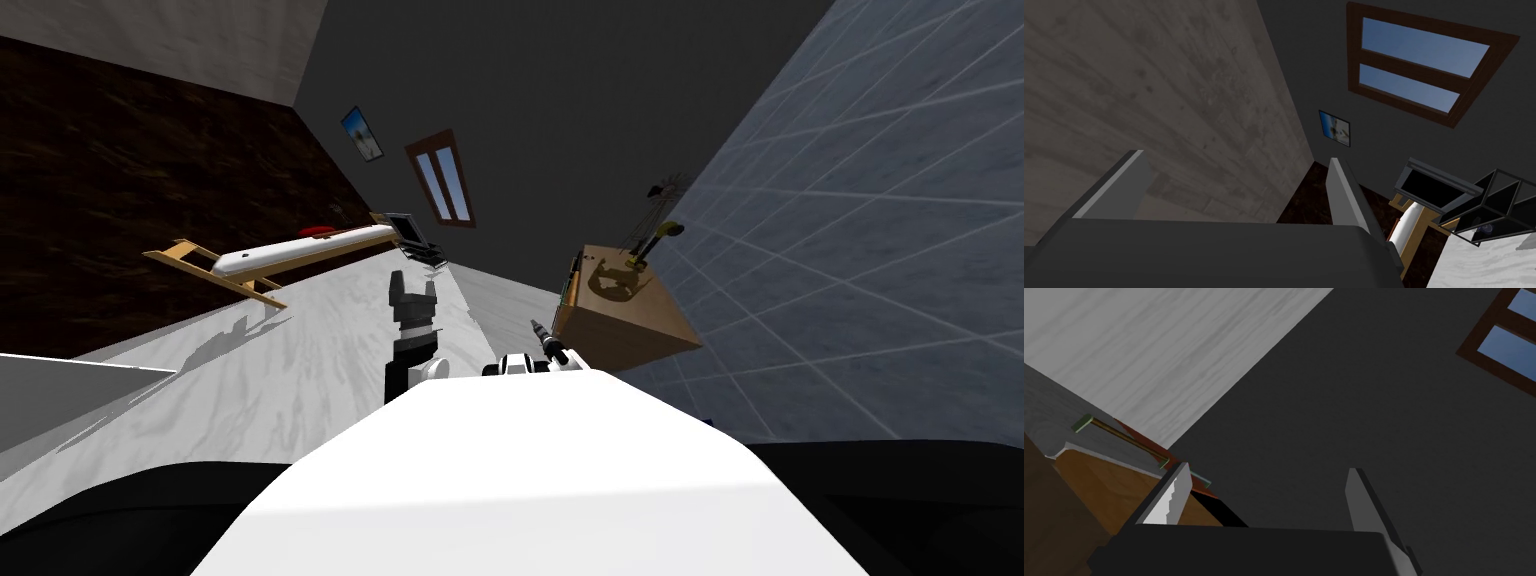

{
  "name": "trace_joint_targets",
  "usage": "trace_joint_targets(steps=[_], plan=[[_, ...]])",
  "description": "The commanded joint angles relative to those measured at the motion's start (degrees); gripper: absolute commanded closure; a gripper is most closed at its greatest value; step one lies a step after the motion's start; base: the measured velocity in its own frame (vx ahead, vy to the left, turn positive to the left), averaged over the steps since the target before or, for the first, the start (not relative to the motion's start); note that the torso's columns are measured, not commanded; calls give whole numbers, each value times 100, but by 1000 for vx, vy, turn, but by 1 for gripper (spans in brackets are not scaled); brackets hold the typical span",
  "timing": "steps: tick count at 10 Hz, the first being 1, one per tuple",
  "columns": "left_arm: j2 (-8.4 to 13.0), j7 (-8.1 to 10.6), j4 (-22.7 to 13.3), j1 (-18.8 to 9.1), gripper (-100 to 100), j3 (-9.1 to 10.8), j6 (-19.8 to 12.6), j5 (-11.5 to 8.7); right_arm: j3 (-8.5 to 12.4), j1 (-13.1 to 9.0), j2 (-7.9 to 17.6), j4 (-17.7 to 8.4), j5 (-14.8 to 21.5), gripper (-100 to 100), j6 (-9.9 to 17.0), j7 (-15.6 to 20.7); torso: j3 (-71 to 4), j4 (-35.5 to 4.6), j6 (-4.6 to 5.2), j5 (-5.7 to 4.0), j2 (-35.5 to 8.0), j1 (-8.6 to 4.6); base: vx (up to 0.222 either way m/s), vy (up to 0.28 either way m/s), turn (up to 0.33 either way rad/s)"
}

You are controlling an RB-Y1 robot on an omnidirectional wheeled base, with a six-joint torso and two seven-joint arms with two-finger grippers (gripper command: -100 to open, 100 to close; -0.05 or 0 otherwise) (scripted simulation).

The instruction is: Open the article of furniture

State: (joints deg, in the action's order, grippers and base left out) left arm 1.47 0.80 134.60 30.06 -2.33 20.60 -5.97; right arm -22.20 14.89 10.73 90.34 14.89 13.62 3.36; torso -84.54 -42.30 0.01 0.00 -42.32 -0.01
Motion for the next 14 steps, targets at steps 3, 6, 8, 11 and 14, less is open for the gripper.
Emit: trace_joint_targets(steps=[3,6,8,11,14], plan=[[1,0,0,1,0,1,0,0,-31,-49,75,-207,-34,-100,158,-18,-7,3,-1,-2,9,-3,6,-8,-22],[1,0,0,1,0,1,0,0,-31,-49,75,-207,-34,-100,158,-18,-1,0,-1,1,0,4,0,0,0],[1,0,0,1,0,1,0,0,-18,-58,98,-359,201,-100,398,47,-3,2,-1,-1,4,-1,18,7,66],[1,0,0,2,0,1,0,0,6,-81,137,-618,600,-100,814,156,-8,4,1,1,11,4,59,20,137],[1,0,0,1,0,1,0,0,28,-108,171,-845,949,-100,1171,251,2,-1,-2,0,-3,3,51,19,89]])
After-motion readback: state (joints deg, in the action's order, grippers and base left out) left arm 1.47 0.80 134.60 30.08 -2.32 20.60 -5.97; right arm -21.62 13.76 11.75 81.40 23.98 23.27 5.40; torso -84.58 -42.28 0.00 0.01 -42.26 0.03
